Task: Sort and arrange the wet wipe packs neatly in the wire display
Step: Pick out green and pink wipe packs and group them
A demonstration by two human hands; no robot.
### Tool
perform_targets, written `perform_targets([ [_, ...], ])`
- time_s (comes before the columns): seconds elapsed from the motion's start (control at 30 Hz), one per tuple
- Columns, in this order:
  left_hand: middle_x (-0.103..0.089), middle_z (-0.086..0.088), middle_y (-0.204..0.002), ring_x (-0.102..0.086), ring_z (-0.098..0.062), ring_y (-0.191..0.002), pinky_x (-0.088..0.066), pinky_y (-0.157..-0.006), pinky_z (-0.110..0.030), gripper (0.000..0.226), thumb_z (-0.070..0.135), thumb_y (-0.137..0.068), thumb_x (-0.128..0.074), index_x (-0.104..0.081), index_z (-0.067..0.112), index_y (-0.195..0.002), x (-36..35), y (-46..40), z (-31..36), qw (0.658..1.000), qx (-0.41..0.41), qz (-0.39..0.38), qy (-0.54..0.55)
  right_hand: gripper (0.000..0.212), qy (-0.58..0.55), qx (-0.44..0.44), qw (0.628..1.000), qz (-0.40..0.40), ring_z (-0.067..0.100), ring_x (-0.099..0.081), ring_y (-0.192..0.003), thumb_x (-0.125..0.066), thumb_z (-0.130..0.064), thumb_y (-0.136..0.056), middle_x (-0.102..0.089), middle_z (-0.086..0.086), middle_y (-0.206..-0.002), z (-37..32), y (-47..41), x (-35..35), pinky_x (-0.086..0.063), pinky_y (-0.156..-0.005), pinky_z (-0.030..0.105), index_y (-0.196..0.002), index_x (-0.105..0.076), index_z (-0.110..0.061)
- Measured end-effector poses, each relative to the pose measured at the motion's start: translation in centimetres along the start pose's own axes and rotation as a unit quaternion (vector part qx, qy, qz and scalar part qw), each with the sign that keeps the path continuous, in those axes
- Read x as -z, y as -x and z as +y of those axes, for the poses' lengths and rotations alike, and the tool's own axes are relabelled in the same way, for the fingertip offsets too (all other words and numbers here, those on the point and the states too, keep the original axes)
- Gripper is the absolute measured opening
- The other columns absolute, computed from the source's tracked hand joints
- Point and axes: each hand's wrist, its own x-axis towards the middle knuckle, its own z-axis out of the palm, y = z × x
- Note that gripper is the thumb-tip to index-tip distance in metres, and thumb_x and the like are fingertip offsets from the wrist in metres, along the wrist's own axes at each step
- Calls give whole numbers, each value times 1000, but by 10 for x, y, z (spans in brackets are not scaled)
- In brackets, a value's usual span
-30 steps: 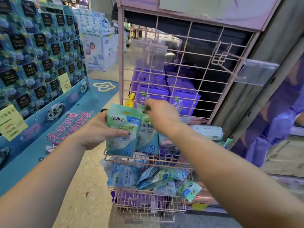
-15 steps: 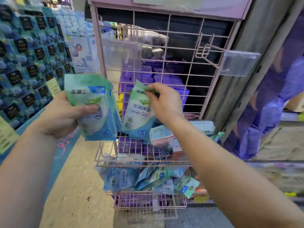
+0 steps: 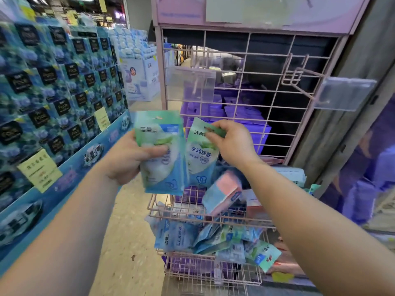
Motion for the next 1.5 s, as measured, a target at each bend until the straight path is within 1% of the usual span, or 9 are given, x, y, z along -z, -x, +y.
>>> perform_targets([
  [0.23, -74, -11, -103, -71, -24, -93, -56, -84, -39, 65, -2, -59, -79, -55, 2, -119, -41, -18, -34, 998, 62, -21, -17, 14, -144, -61, 978, -139, 8, -62, -65, -55, -11, -93, -68, 0, -81, -5, 2, 11, -50, -53, 16, -104, -64, -14],
  [0.33, -77, -3, -92, -72, -18, -85, -58, -84, -39, 54, 2, -58, -78, -59, 12, -107, -41, -19, -42, 998, 56, 2, -22, 28, -169, -98, 958, -208, 4, -64, -87, -50, -24, -96, -66, -2, -106, 0, 7, 28, -53, -68, 20, -124, -53, -24],
  [0.53, -73, -2, -95, -72, -10, -81, -59, -73, -25, 48, -4, -69, -73, -55, 16, -108, -26, -17, -63, 997, 33, 61, -26, 11, 41, -55, 989, -131, 7, -57, -64, -63, -29, -87, -67, -5, -73, 11, 29, 117, -47, -64, 24, -84, -68, -19],
  [0.67, -72, 8, -100, -71, -8, -88, -57, -68, -22, 83, -3, -67, -79, -37, 29, -131, -32, -9, -91, 995, 61, 38, -70, 22, 188, -108, 943, -252, 12, -65, -74, -80, -34, -68, -73, -7, -82, 36, 59, 183, -53, -77, 29, -86, -69, -28],
  [0.77, -75, -3, -100, -72, -20, -94, -58, -76, -33, 96, 32, -35, -96, -51, 18, -119, -36, -9, -91, 990, 116, 7, -76, 45, 302, -134, 892, -309, 4, -59, -85, -86, -28, -60, -64, -13, -97, 60, 81, 193, -46, -82, 19, -98, -62, -36],
  [0.83, -74, -6, -106, -71, -22, -96, -54, -84, -39, 114, 41, -18, -97, -50, 19, -119, -33, -10, -91, 985, 147, -7, -96, 46, 344, -105, 895, -263, 7, -56, -80, -84, -22, -62, -59, -5, -99, 78, 90, 181, -45, -77, 21, -103, -65, -31],
  [1.0, -69, -4, -111, -68, -21, -100, -53, -85, -38, 102, 12, -45, -93, -38, 23, -130, -35, -6, -89, 977, 148, -6, -150, 15, 275, -50, 947, -157, 21, -62, -85, -83, -14, -66, -63, 2, -92, 92, 90, 173, -41, -71, 14, -74, -72, -21],
  [1.3, -77, -1, -99, -72, -21, -94, -55, -82, -37, 88, 37, -24, -95, -62, 19, -104, -27, -2, -75, 992, 70, 39, -100, 5, 231, 44, 969, -83, 10, -58, -68, -69, -21, -83, -66, -6, -73, -5, 50, 180, -41, -62, 9, -79, -66, -19],
  [1.5, -75, -6, -103, -72, -21, -93, -56, -69, -23, 104, 42, -27, -95, -57, 9, -118, -21, -1, -65, 996, 35, 27, -76, 8, 178, 100, 979, -7, 15, -60, -75, -65, -27, -86, -65, -4, -80, -26, 16, 122, -49, -69, 30, -91, -67, -21],
])
